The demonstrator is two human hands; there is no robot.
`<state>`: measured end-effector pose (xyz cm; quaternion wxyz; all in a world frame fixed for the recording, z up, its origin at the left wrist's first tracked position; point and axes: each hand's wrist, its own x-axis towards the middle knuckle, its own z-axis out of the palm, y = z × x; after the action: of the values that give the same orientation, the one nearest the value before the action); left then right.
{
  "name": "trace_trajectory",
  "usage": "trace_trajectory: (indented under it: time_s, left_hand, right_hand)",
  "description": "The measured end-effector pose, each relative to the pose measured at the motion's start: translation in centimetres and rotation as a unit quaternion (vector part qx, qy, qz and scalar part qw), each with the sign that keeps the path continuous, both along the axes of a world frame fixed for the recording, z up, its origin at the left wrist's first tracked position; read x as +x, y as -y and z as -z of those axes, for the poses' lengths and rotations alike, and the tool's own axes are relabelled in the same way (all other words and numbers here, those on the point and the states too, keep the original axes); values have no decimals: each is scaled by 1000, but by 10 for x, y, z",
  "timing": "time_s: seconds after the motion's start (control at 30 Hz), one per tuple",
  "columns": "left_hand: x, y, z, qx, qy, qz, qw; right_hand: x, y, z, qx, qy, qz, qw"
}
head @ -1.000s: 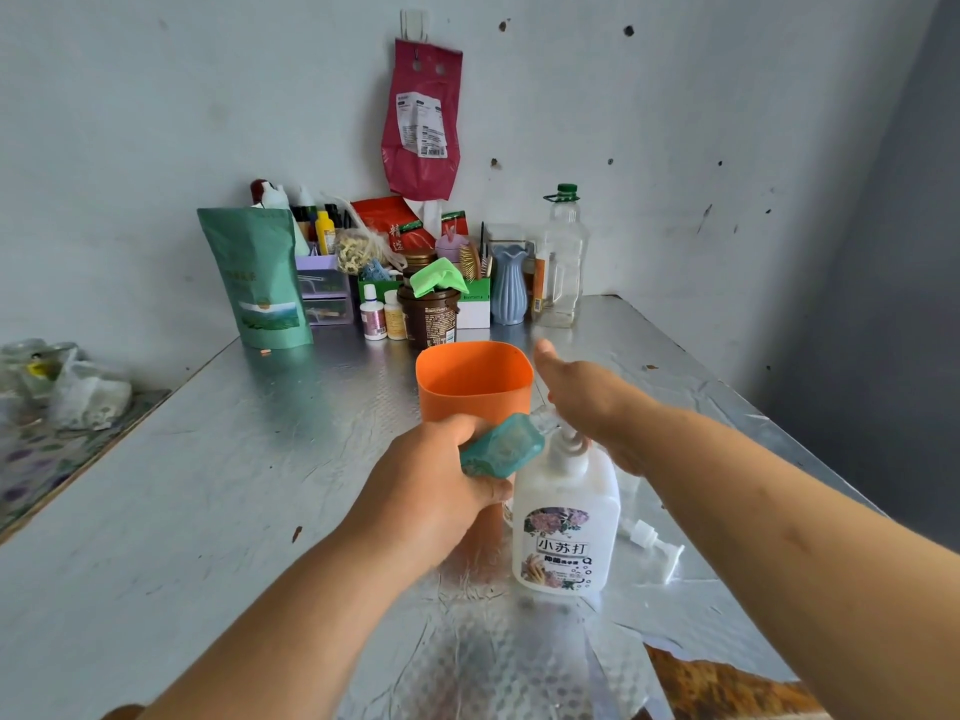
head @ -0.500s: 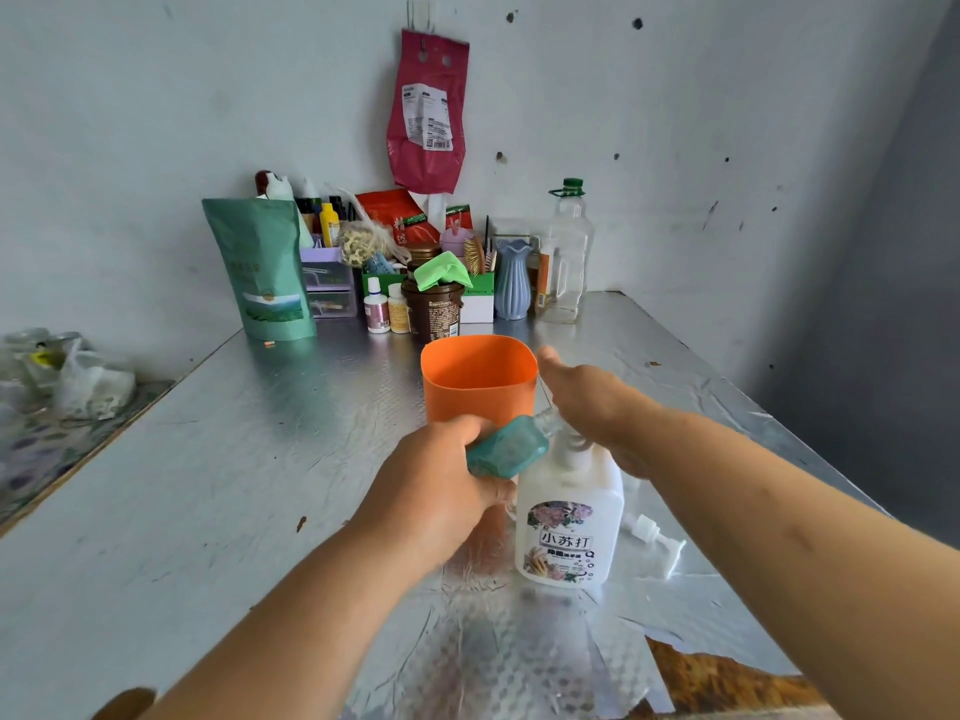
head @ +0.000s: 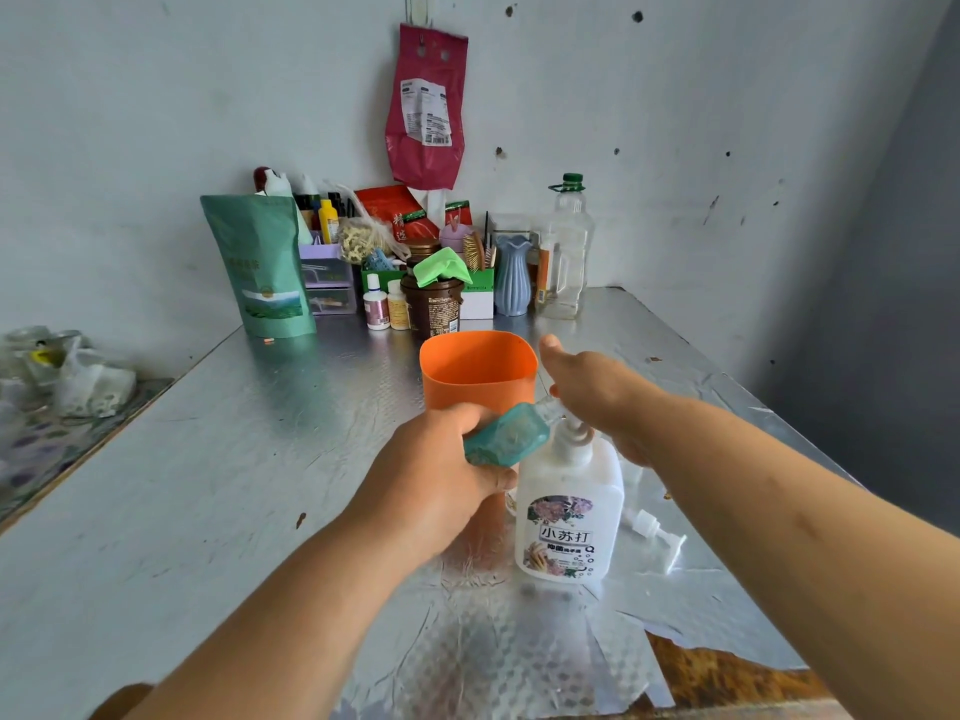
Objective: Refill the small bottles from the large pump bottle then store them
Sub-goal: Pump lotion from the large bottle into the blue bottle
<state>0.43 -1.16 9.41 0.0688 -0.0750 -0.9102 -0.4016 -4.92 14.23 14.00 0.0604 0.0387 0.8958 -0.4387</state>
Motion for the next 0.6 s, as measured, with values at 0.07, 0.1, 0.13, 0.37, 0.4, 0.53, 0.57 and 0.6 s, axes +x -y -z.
trace_trajectory:
  time_s: [0.07, 0.1, 0.13, 0.37, 0.4, 0.53, 0.57, 0.6]
  left_hand:
    - [-1, 1, 2, 4, 1, 2, 1000]
    - [-1, 1, 4, 8, 0, 2, 1000]
    - [-1, 1, 5, 12, -1, 2, 1000]
    - [-2, -1, 9, 7, 12, -5, 1000]
    - [-1, -1, 7, 5, 13, -5, 1000]
    - [2, 0, -1, -2, 5, -4, 1000]
    - [2, 0, -3, -4, 4, -5, 1000]
    - [2, -1, -5, -7, 3, -5, 1000]
  right_hand:
    - [-2, -1, 2, 10, -3, -2, 1000]
    - [-3, -1, 4, 14, -2, -4, 1000]
    - [-4, -1, 6, 17, -3, -5, 1000]
    - [1, 2, 7, 45, 3, 1, 999]
    - [3, 1, 5, 50, -2, 2, 999]
    - [1, -2, -1, -9, 4, -1, 1000]
    - [1, -1, -2, -16, 6, 1, 1000]
    - [1, -1, -3, -17, 8, 3, 1000]
